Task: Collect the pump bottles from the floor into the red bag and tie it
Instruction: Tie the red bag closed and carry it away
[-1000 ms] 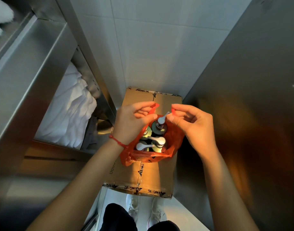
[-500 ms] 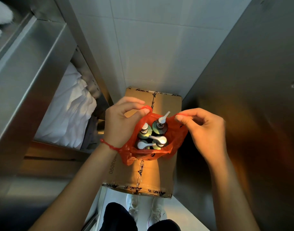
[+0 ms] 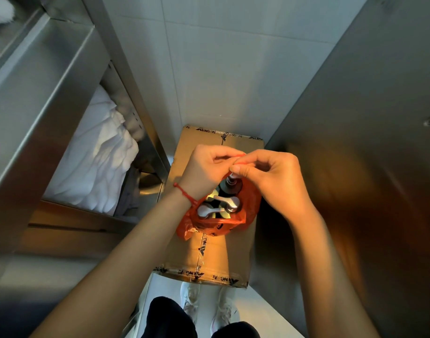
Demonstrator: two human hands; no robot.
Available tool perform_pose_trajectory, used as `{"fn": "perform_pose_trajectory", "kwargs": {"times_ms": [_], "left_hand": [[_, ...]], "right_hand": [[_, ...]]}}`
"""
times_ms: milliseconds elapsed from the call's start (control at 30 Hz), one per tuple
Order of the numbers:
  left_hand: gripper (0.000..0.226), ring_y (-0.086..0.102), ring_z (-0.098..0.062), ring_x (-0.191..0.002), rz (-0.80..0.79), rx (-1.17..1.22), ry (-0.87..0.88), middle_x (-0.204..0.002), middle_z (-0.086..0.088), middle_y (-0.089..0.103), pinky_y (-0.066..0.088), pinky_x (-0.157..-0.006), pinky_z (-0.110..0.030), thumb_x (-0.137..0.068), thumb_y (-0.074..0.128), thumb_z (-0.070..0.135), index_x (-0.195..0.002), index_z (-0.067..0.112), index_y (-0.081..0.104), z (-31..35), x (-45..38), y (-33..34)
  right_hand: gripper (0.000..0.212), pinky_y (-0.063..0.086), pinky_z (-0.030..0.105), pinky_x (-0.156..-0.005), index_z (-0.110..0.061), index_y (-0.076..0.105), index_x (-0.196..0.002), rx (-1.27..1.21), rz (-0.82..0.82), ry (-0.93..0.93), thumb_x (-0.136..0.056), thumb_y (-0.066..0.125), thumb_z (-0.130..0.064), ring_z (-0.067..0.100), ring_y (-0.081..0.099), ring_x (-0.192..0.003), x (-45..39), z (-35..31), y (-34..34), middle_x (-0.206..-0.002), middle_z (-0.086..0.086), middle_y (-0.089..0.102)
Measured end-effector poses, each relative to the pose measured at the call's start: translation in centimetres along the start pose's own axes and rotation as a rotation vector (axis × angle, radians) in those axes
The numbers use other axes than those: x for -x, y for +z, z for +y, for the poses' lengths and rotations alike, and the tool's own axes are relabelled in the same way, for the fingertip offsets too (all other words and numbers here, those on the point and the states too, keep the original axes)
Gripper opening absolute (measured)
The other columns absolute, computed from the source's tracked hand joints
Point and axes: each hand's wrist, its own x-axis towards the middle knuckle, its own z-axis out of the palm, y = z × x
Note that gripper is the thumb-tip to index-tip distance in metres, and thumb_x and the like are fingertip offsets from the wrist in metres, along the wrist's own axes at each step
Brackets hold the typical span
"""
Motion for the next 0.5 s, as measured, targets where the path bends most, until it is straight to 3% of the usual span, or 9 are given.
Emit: {"fn": "perform_pose_trajectory", "kwargs": {"times_ms": [167, 267, 333, 400, 500], "left_hand": [[0.013, 0.067, -0.019, -0.075, 0.054, -0.225, 0.080, -0.082, -0.015, 0.073, 0.052, -0.066, -0.029, -0.077, 0.066, 0.002, -0.088, 0.002, 0.071, -0.1, 0.2, -1.0], [0.011, 0.067, -0.020, -0.070, 0.074, -0.237, 0.063, -0.078, -0.016, 0.073, 0.051, -0.061, -0.028, -0.077, 0.067, 0.005, -0.087, 0.003, 0.072, 0.0, 0.2, -1.3], [0.012, 0.065, -0.009, -0.065, 0.057, -0.203, 0.023, -0.077, -0.012, 0.072, 0.050, -0.059, -0.023, -0.078, 0.066, 0.005, -0.088, 0.004, 0.072, -0.1, 0.3, -1.5], [0.013, 0.060, 0.002, -0.061, 0.015, -0.141, -0.028, -0.072, -0.002, 0.070, 0.048, -0.057, -0.014, -0.079, 0.064, 0.004, -0.090, 0.008, 0.071, -0.2, 0.3, -1.6], [0.019, 0.062, -0.001, -0.064, -0.068, -0.065, -0.106, -0.065, 0.014, 0.070, 0.049, -0.061, -0.017, -0.080, 0.063, 0.005, -0.090, 0.020, 0.070, -0.3, 0.5, -2.1]], "right_hand": [[0.006, 0.054, 0.037, -0.070, -0.016, 0.074, -0.078, 0.024, 0.013, -0.012, -0.072, 0.074, -0.016, 0.025, 0.066, -0.071, -0.1, 0.0, 0.2, -0.073, 0.010, 0.072], [0.006, 0.055, 0.037, -0.070, -0.017, 0.074, -0.077, -0.002, 0.040, -0.001, -0.072, 0.075, -0.015, 0.024, 0.066, -0.071, -0.1, 0.0, 0.5, -0.073, 0.008, 0.072], [0.006, 0.055, 0.038, -0.070, -0.016, 0.074, -0.077, -0.010, 0.047, 0.005, -0.071, 0.075, -0.015, 0.025, 0.067, -0.071, -0.2, 0.0, 0.6, -0.073, 0.008, 0.072], [0.006, 0.055, 0.038, -0.069, -0.017, 0.074, -0.077, -0.010, 0.046, 0.007, -0.071, 0.075, -0.016, 0.025, 0.067, -0.071, -0.3, 0.2, 0.8, -0.072, 0.007, 0.072], [0.006, 0.055, 0.037, -0.068, -0.016, 0.074, -0.077, -0.006, 0.044, 0.006, -0.071, 0.076, -0.018, 0.024, 0.066, -0.070, -0.5, 0.3, 0.8, -0.071, 0.006, 0.072]]}}
